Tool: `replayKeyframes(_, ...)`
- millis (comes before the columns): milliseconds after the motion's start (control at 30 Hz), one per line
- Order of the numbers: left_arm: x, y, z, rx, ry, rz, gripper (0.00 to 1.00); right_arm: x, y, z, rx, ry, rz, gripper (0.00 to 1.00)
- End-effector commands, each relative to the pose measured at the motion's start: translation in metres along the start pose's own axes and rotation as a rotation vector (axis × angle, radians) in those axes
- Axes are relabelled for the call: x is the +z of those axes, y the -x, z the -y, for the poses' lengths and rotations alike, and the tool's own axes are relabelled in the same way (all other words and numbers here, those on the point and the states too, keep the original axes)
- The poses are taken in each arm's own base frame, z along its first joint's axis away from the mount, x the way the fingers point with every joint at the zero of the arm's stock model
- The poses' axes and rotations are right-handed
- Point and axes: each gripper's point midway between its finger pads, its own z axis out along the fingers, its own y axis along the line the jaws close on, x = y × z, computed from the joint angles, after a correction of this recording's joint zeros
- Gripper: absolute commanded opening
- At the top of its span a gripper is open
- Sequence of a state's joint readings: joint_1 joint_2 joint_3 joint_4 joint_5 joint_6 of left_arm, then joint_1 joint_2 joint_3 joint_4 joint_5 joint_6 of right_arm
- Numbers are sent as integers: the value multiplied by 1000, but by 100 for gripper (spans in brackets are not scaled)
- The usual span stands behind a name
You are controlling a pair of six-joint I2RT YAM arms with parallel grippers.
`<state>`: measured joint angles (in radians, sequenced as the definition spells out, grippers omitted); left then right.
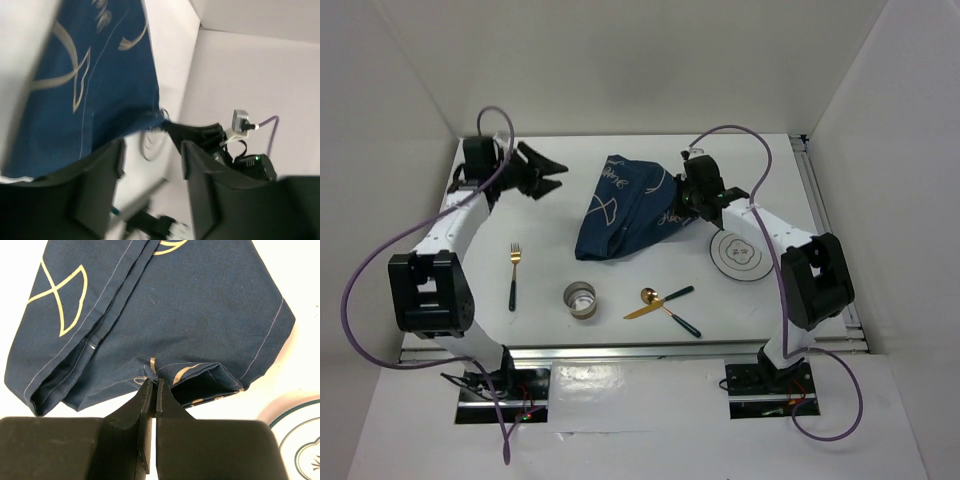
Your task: Set the dinner table for one person
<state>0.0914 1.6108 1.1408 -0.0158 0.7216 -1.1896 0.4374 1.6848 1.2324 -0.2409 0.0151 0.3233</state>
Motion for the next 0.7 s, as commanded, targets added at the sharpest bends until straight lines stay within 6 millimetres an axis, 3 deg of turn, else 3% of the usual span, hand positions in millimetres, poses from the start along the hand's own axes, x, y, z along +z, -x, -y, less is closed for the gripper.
replayKeyframes(0, -8, -14, 2, 346, 286, -38, 62, -11, 23, -9, -26, 14, 69, 0)
replayKeyframes(33, 4, -8, -20, 403, 418, -49, 55, -11, 23, -9, -26, 14, 69, 0)
replayKeyframes(67, 8, -3, -1, 572, 436, -61, 49, -14, 25, -10, -26, 17, 77, 0)
replayKeyframes(100, 13, -6, -8, 625, 510, -90, 48, -14, 25, -10, -26, 17, 77, 0)
replayKeyframes(133, 20, -22, -40, 669, 689, -155, 47, -16, 24, -10, -26, 17, 77, 0)
replayKeyframes(167, 23, -27, -43, 745, 725, -183, 47, -16, 25, -7, -25, 4, 82, 0)
replayKeyframes(433, 32, -110, -59, 1061, 877, -307, 76, -24, 16, -9, -22, 4, 61, 0)
replayKeyframes(500, 30, -116, -57, 1124, 900, -290, 83, -27, 17, -9, -13, 5, 61, 0)
replayKeyframes(667, 26, -135, -76, 1225, 945, -311, 85, -26, 11, -5, -14, -10, 47, 0)
